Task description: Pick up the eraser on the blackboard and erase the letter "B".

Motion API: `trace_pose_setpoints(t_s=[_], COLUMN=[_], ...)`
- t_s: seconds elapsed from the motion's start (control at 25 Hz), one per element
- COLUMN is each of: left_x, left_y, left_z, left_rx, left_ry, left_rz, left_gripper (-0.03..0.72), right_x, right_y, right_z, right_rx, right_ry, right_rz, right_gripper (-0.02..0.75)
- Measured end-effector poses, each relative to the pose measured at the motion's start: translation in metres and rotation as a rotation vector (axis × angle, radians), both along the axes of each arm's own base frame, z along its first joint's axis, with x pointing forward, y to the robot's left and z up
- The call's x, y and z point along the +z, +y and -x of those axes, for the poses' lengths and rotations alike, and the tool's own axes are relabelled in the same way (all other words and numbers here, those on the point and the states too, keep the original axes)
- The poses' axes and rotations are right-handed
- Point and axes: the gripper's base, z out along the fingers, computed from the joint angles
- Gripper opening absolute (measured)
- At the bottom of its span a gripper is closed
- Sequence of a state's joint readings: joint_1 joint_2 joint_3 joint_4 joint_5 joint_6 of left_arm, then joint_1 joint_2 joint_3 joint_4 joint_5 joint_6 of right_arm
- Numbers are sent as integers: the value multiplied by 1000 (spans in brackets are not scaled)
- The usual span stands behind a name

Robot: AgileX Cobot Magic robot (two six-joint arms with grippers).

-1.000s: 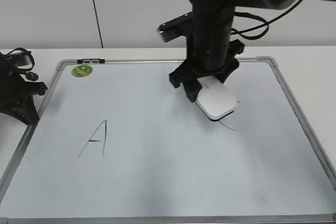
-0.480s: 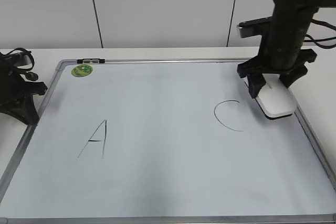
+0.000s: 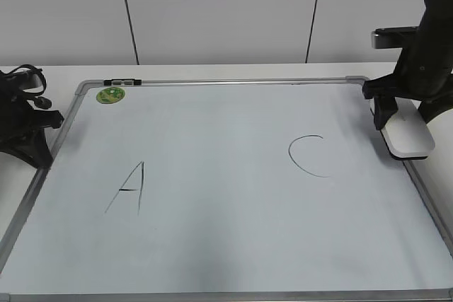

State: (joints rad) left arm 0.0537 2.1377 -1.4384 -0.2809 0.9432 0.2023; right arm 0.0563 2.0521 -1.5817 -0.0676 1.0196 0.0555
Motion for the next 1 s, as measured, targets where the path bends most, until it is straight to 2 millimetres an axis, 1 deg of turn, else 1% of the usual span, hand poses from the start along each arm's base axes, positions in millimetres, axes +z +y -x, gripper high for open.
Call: trace_pose_setpoints(t_s=[0.24,0.36,0.6,0.72,0.84,1.0], left_x=[0,0,0,0,0,0], left_y=[0,0,0,0,0,0], left_z=[0,0,0,0,0,0], left_rx=[0,0,0,0,0,0], left_ry=[0,0,0,0,0,-2], left_rz=[0,0,0,0,0,0], left_gripper=[31,31,31,31,31,31], right_x=[-11,-16,-36,-36,-36,-33], right_y=[5,5,5,5,5,5], right_z=[4,4,2,1,1,3], right_rx=[7,7,7,7,7,6], right_ry=[8,19,63,57,54,89], right_rz=[-57,-56,-54,-54,-54,-52], right_gripper=[538,538,538,557,599,608])
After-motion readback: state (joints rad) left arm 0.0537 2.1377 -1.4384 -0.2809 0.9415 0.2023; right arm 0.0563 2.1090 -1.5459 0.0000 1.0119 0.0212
